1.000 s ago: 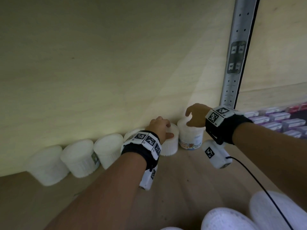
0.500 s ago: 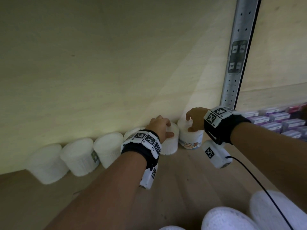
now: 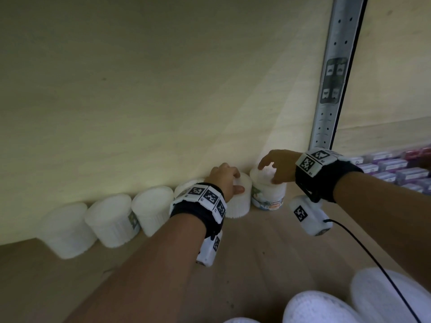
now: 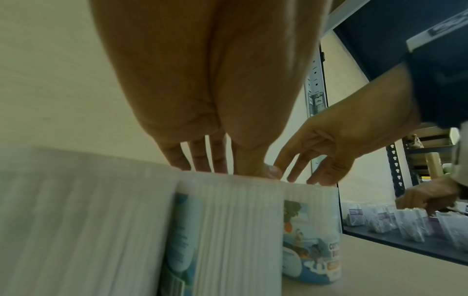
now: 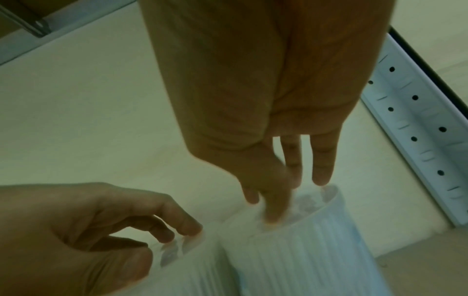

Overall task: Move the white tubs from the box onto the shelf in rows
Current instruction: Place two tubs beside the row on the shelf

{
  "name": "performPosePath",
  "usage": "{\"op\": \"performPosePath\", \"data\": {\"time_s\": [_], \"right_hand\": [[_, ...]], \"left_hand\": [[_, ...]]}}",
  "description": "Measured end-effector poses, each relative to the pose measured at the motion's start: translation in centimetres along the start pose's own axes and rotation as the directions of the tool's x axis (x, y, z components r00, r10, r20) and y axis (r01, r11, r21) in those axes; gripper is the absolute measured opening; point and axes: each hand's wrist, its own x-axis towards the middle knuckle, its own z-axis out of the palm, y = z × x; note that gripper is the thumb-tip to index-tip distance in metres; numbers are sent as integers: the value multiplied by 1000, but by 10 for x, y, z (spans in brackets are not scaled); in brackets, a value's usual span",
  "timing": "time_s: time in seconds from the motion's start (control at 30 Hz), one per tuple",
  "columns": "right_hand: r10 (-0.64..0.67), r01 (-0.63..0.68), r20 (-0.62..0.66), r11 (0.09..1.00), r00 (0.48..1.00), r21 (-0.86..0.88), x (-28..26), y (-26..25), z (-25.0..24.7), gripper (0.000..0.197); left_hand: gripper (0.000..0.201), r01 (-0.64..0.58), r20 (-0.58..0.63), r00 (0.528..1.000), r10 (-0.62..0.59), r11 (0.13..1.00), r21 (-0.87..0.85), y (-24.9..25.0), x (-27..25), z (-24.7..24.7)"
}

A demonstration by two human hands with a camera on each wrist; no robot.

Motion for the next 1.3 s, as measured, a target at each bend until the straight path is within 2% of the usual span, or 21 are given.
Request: {"op": "performPosePath", "data": {"time_s": [0.13, 0.43, 0.73, 0.83, 0.9, 0.97, 1.03, 1.07, 1.17, 1.3], "right_hand": [[43, -44, -35, 999, 998, -30, 5, 0, 10, 61], [35, -38, -57, 998, 998, -42, 6, 5, 16, 57], [20, -25, -67, 997, 998, -74, 12, 3, 15, 61], [18, -23, -68, 996, 998, -83, 13, 4, 16, 60], [15, -21, -72, 996, 997, -86, 14, 5, 16, 61], [16, -22, -73, 996, 997, -86, 14, 4, 16, 60], [16, -22, -77, 997, 997, -80, 14, 5, 16, 61], [18, -23, -76, 997, 997, -76, 15, 5, 16, 61], [15, -21, -73, 997, 997, -79, 14, 6, 16, 61], [7, -13, -79, 997, 997, -76, 16, 7, 18, 61]], "left_hand": [[47, -1, -4, 1000, 1, 1000, -4, 0, 0, 0], [48, -16, 30, 999, 16, 1000, 7, 0, -1, -5], [46, -43, 147, 989, 36, 998, 45, 3, -3, -19], [48, -55, 200, 978, 52, 998, 8, 1, -4, -23], [44, -40, 144, 989, 46, 998, -40, 1, -6, -22], [36, -29, -22, 999, 27, 997, -66, 3, -6, -18], [40, 1, -145, 989, -5, 1000, -28, 7, -5, -12], [43, 30, -158, 987, -28, 999, 11, 8, -4, -8], [53, 96, -98, 992, -84, 987, 128, 12, -2, -1], [52, 99, -63, 994, -90, 984, 151, 12, 0, 6]]}}
